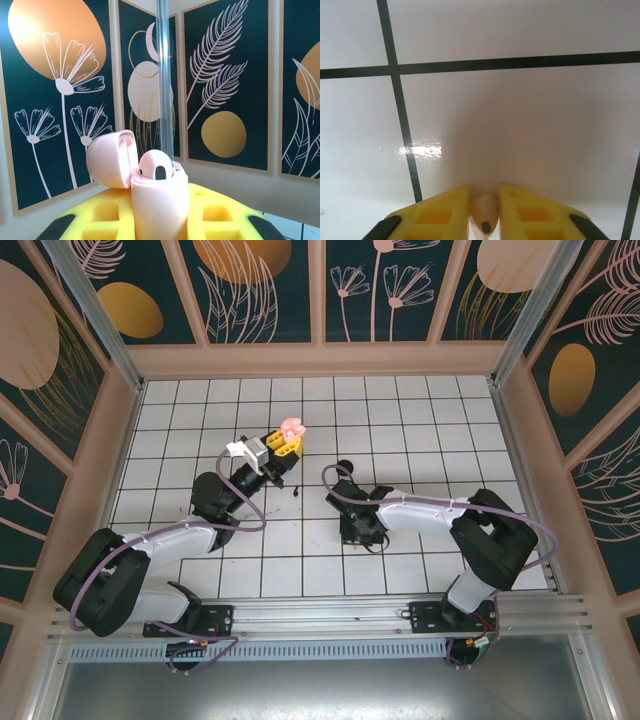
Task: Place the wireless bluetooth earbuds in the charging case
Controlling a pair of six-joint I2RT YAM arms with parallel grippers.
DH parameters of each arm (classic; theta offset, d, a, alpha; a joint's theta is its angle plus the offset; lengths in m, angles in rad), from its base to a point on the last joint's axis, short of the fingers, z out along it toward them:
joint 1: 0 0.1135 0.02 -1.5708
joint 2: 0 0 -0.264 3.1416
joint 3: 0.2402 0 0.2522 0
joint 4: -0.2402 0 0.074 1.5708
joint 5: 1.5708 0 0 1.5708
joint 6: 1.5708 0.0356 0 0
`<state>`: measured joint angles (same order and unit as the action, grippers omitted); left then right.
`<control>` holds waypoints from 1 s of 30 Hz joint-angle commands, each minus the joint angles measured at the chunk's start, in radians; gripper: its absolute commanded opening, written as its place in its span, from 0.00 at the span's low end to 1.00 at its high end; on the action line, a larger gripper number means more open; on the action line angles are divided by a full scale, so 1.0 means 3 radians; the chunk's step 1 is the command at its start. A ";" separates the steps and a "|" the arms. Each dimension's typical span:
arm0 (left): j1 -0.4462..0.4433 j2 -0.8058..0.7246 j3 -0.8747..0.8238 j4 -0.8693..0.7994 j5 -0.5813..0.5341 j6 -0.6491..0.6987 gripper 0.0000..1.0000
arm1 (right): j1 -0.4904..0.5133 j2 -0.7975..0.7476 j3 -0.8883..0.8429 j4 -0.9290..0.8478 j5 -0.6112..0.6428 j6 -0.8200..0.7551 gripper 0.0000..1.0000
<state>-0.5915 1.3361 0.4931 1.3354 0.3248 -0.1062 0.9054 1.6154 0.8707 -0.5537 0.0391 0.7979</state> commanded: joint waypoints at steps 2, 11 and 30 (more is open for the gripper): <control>-0.0022 -0.0038 -0.0020 0.0105 -0.0024 0.0017 0.00 | 0.0040 0.0062 -0.0008 0.0077 0.0012 0.0007 0.15; -0.0023 -0.0071 0.0022 0.0021 0.0013 0.0006 0.00 | 0.0021 -0.0321 0.0142 0.0078 0.0127 -0.0010 0.10; -0.0021 -0.0182 0.0074 -0.0260 0.0215 0.0217 0.00 | -0.0703 -0.1340 0.1316 0.0762 -0.0236 -0.0504 0.11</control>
<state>-0.5915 1.2964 0.4934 1.2587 0.3634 -0.0715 0.7090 1.2247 1.2125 -0.3920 0.0093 0.6983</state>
